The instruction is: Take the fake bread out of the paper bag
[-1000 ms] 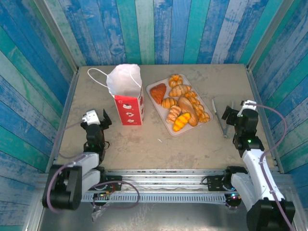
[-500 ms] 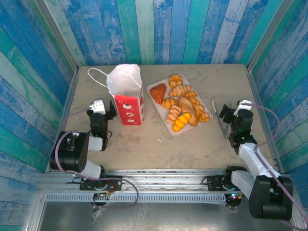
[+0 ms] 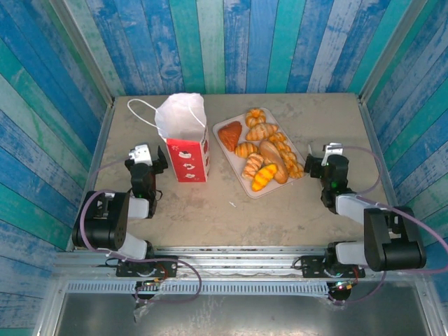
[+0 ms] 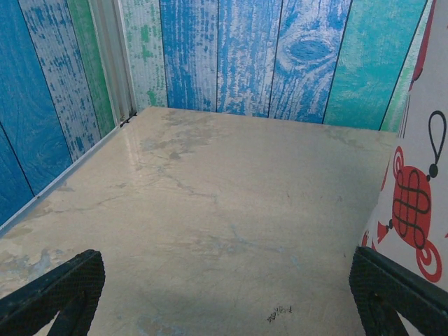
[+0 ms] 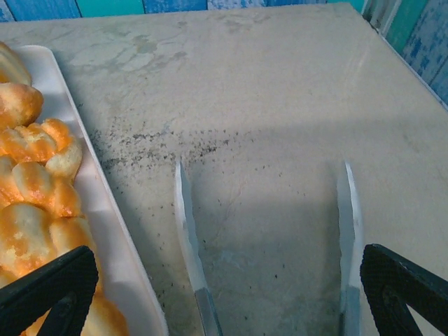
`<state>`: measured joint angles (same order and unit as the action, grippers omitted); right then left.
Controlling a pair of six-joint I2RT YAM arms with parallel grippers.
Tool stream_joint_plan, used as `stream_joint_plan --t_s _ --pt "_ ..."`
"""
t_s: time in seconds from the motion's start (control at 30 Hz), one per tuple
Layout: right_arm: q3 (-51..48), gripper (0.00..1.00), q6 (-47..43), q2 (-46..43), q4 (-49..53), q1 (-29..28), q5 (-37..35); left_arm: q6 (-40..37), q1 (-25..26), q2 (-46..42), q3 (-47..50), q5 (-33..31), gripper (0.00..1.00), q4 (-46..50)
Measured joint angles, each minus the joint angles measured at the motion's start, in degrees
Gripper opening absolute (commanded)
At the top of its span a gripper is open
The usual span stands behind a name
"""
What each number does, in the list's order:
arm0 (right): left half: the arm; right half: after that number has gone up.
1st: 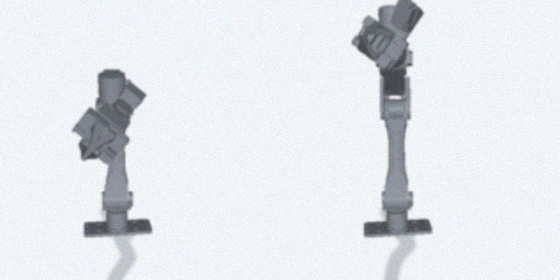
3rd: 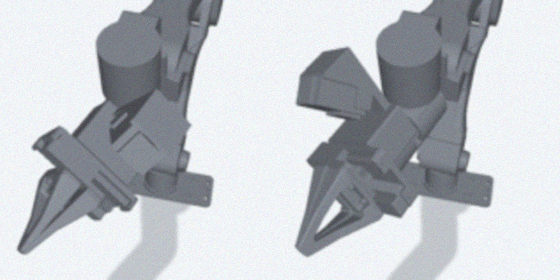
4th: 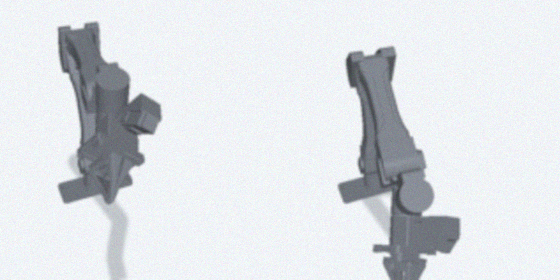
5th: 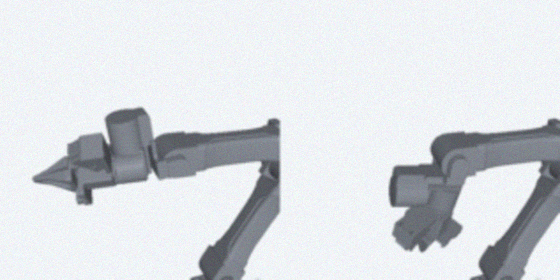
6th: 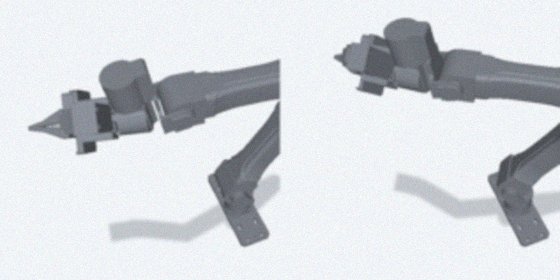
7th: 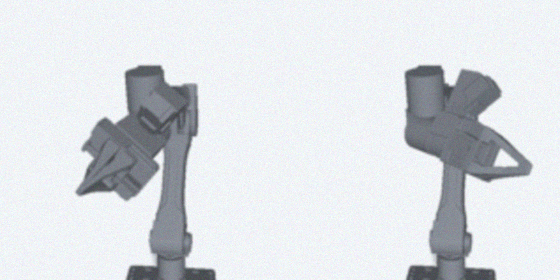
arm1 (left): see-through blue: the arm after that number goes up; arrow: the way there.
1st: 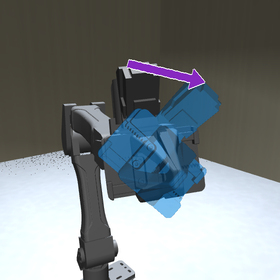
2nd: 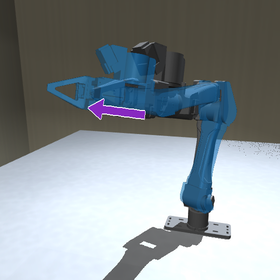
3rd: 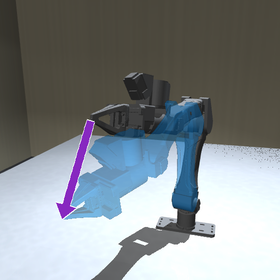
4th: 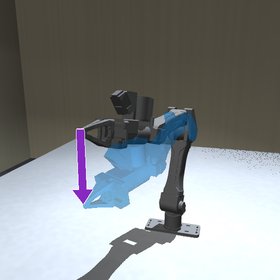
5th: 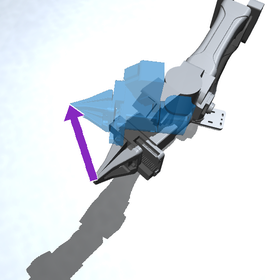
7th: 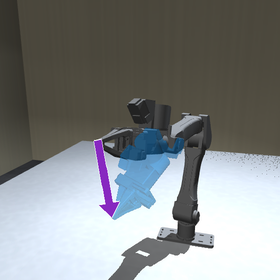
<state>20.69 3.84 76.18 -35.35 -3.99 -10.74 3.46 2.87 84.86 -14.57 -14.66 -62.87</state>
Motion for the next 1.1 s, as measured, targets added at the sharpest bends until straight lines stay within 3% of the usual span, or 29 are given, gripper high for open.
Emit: stream_joint_plan --t_s 0.23,1.1 --pt "-0.61 1.00 -3.21 9.75 -13.73 -0.09 -0.13 0.00 -0.04 0.00 0.00 -0.02 0.94 0.15" --pt "0.31 1.00 -3.93 10.49 -13.92 -0.50 -1.33 0.00 -0.04 0.00 0.00 0.00 0.94 0.39"
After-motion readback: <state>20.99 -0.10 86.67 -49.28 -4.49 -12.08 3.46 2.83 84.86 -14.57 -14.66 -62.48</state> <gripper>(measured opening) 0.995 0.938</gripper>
